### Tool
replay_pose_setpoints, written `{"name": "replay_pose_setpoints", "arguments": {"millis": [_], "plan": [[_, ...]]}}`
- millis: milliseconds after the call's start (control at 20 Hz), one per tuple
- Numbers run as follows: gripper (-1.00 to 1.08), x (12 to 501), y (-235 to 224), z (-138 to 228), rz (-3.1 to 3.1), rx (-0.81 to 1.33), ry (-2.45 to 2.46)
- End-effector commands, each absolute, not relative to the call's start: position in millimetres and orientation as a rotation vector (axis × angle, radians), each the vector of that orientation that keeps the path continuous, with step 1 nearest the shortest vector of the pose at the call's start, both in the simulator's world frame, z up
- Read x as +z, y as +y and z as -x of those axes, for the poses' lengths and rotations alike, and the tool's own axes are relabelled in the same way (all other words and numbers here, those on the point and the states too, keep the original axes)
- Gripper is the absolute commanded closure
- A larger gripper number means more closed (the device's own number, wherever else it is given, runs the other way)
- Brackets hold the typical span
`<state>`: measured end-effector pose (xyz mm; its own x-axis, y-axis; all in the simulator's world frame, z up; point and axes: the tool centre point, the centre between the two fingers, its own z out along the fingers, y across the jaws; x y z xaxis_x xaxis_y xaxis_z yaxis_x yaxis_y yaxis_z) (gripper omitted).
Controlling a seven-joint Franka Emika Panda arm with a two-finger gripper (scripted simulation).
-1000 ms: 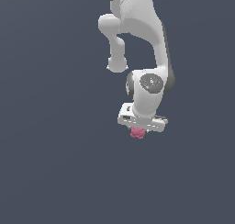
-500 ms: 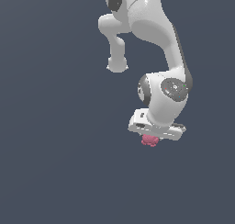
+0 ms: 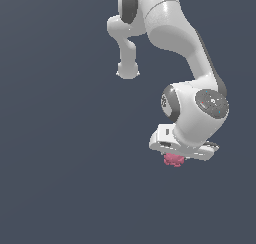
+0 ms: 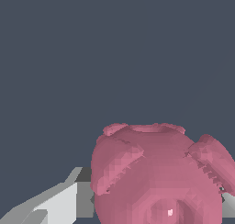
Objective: Pick up the object and move it to a goal position.
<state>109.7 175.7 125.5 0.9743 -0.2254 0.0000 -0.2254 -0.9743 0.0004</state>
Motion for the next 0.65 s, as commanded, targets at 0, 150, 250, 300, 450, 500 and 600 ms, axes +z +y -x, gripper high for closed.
{"name": "replay_pose_setpoints", "arguments": {"millis": [0, 150, 250, 300, 450, 500, 600], "plan": [[1.08, 127.8, 180.5, -115.3, -3.121, 0.000, -0.357], [1.08, 129.5, 184.6, -119.8, -3.121, 0.000, -0.357], [1.08, 130.3, 186.5, -122.0, -3.121, 0.000, -0.357], [1.08, 130.6, 187.2, -122.8, -3.121, 0.000, -0.357], [1.08, 131.1, 188.6, -124.6, -3.121, 0.000, -0.357], [1.08, 131.2, 188.7, -124.9, -3.121, 0.000, -0.357], [1.08, 131.2, 188.8, -125.1, -3.121, 0.000, -0.357]]}}
